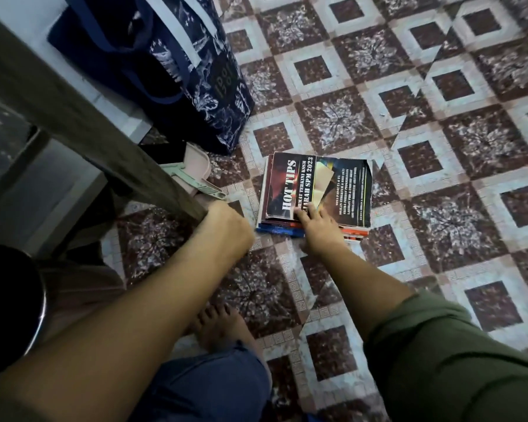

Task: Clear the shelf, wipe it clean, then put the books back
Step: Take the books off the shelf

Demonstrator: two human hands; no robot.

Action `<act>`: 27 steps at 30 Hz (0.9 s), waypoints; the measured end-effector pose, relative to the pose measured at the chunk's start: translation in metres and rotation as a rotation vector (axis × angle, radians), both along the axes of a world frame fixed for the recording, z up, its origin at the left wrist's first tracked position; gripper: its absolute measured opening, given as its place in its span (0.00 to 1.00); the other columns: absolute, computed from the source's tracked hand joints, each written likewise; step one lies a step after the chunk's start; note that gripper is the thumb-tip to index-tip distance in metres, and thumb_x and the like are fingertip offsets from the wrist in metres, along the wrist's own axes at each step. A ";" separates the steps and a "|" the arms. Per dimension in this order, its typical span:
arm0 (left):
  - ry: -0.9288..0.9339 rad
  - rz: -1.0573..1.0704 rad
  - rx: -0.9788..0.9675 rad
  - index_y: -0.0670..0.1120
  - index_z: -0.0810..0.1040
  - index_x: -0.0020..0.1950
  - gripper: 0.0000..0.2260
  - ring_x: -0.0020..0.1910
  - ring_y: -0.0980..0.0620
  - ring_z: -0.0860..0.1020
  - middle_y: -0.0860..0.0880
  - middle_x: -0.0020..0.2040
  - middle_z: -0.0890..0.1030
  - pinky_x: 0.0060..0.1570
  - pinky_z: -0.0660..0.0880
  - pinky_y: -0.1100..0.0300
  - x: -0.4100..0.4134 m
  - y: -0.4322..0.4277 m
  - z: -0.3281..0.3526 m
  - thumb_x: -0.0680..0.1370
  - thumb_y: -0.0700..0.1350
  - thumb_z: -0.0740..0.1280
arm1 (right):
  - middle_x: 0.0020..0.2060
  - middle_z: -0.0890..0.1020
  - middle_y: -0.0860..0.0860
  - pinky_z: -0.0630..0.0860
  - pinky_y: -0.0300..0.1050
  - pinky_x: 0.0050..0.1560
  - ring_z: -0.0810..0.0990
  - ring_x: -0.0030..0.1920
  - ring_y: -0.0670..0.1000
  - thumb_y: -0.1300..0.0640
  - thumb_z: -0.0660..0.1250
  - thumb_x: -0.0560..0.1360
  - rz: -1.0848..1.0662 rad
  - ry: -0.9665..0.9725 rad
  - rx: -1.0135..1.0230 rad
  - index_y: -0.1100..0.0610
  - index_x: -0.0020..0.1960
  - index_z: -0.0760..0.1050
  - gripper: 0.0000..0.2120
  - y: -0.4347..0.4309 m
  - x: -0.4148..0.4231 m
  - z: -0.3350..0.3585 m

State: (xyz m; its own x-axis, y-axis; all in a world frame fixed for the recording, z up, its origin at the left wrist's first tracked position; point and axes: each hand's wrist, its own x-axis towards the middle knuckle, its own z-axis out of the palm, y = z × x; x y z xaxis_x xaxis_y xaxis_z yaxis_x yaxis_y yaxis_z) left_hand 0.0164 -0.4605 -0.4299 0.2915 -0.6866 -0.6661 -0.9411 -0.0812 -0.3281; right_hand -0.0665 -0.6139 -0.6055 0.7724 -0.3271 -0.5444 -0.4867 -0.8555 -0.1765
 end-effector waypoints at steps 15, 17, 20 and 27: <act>-0.400 0.764 -0.682 0.45 0.81 0.46 0.17 0.40 0.41 0.80 0.44 0.40 0.80 0.38 0.78 0.50 -0.034 0.304 0.188 0.61 0.47 0.80 | 0.57 0.77 0.52 0.76 0.50 0.52 0.77 0.58 0.56 0.46 0.62 0.77 0.527 -0.533 0.040 0.49 0.67 0.69 0.19 0.174 0.012 0.322; -0.517 0.808 -0.734 0.44 0.81 0.48 0.15 0.45 0.40 0.79 0.44 0.43 0.80 0.43 0.75 0.47 -0.046 0.340 0.216 0.66 0.50 0.74 | 0.57 0.76 0.51 0.75 0.49 0.52 0.77 0.58 0.56 0.46 0.62 0.78 0.613 -0.581 0.062 0.50 0.67 0.69 0.19 0.210 0.017 0.353; -0.677 0.841 -0.819 0.44 0.82 0.53 0.20 0.57 0.39 0.75 0.43 0.51 0.80 0.52 0.70 0.45 -0.061 0.387 0.254 0.68 0.54 0.63 | 0.60 0.76 0.51 0.73 0.48 0.52 0.76 0.59 0.56 0.47 0.63 0.77 0.739 -0.624 0.106 0.52 0.66 0.70 0.19 0.265 0.028 0.390; -0.930 1.101 -0.860 0.43 0.74 0.65 0.32 0.73 0.37 0.60 0.38 0.69 0.69 0.66 0.56 0.30 -0.083 0.466 0.292 0.65 0.51 0.77 | 0.61 0.76 0.55 0.74 0.49 0.55 0.76 0.61 0.58 0.49 0.63 0.77 0.981 -0.709 0.140 0.53 0.66 0.71 0.19 0.382 0.048 0.440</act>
